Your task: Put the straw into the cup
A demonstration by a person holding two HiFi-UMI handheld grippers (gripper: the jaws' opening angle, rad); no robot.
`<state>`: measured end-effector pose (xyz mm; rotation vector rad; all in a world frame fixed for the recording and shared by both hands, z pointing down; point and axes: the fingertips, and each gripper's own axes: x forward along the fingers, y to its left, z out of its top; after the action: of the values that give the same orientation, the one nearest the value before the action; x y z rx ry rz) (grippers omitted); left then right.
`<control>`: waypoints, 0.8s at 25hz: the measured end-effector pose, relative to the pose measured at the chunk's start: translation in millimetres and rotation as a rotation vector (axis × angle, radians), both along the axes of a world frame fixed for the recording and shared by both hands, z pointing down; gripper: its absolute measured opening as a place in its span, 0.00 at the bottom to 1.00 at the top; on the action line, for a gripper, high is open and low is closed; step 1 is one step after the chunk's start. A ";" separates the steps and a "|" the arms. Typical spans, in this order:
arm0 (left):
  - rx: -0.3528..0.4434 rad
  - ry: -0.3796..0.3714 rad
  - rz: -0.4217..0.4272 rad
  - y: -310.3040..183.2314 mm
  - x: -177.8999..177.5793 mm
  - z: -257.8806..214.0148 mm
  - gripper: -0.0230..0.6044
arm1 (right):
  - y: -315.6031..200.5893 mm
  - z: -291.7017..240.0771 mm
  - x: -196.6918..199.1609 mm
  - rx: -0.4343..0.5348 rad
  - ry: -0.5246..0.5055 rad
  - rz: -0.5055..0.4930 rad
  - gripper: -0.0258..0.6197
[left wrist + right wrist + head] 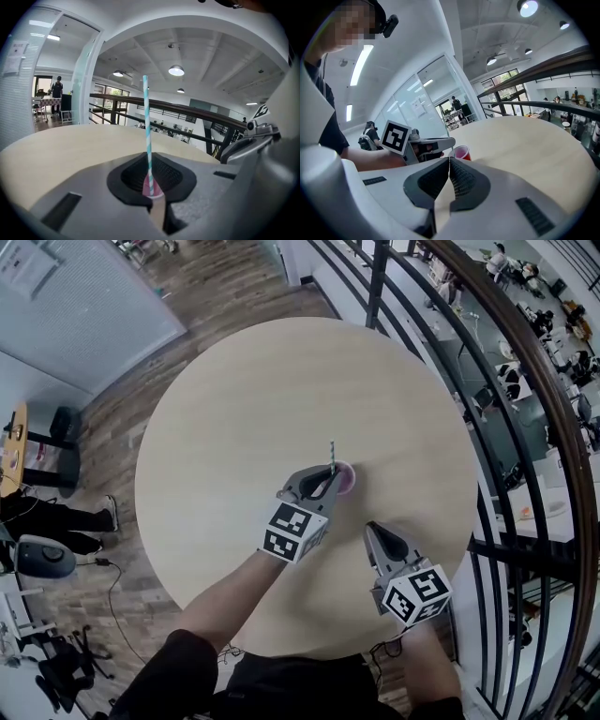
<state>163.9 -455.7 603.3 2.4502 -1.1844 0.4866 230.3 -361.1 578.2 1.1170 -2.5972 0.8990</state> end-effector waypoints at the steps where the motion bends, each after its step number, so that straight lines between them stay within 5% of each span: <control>1: -0.002 -0.001 -0.002 -0.8 -0.7 1.6 0.08 | -1.0 0.0 -1.1 0.000 -0.003 -0.001 0.07; 20: -0.048 0.019 0.023 3.0 0.2 13.1 0.13 | -2.2 -4.4 -4.2 0.000 -0.017 -0.002 0.08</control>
<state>164.1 -452.7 616.4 2.4252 -1.1254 0.4913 226.1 -363.2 573.8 1.1112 -2.6110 0.9123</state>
